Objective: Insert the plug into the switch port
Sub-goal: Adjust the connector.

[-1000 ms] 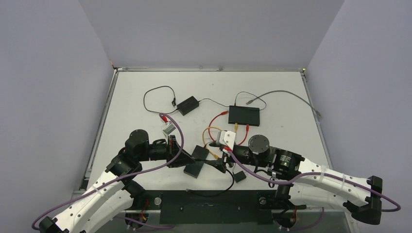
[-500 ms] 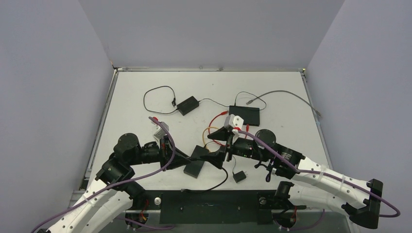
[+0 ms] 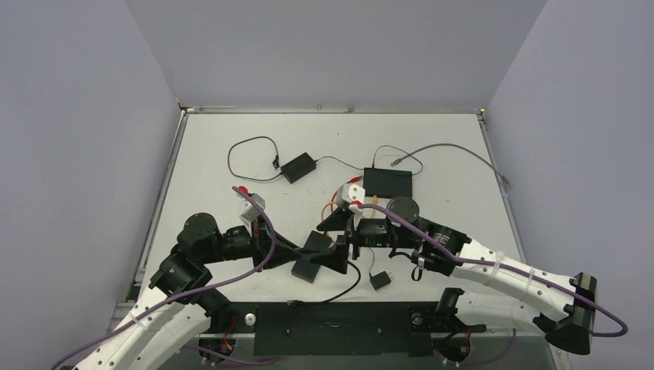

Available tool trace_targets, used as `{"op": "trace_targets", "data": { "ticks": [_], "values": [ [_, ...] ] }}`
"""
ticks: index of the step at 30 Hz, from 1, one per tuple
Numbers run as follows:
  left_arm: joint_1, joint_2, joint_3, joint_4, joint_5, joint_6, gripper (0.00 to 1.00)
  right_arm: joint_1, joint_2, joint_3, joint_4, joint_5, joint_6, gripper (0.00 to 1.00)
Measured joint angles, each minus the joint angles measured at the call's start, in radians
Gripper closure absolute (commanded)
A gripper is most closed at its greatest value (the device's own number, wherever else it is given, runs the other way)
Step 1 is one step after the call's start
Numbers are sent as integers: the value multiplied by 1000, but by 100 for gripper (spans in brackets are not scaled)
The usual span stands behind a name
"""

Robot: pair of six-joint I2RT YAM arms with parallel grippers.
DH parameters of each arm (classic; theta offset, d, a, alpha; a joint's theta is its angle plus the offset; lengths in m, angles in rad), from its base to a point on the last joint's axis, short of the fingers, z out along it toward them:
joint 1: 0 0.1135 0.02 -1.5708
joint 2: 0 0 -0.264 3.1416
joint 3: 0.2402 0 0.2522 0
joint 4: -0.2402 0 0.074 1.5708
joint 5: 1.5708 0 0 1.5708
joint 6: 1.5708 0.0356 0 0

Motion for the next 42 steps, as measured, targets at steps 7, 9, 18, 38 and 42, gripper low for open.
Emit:
{"op": "trace_targets", "data": {
  "ticks": [7,9,18,38,42],
  "values": [
    [0,-28,-1,25,31,-2,100,-38,66,8,21,-185,26,27],
    [0,-32,-2,31,39,-2,100,-46,81,10,43,-234,45,29],
    [0,-43,-2,38,60,-2,100,-51,106,10,115,-339,94,44],
    [0,-47,-7,43,71,-3,100,-51,143,34,105,-365,87,60],
    [0,-47,-13,47,72,-4,100,-51,147,34,92,-364,79,70]
  ]
}}
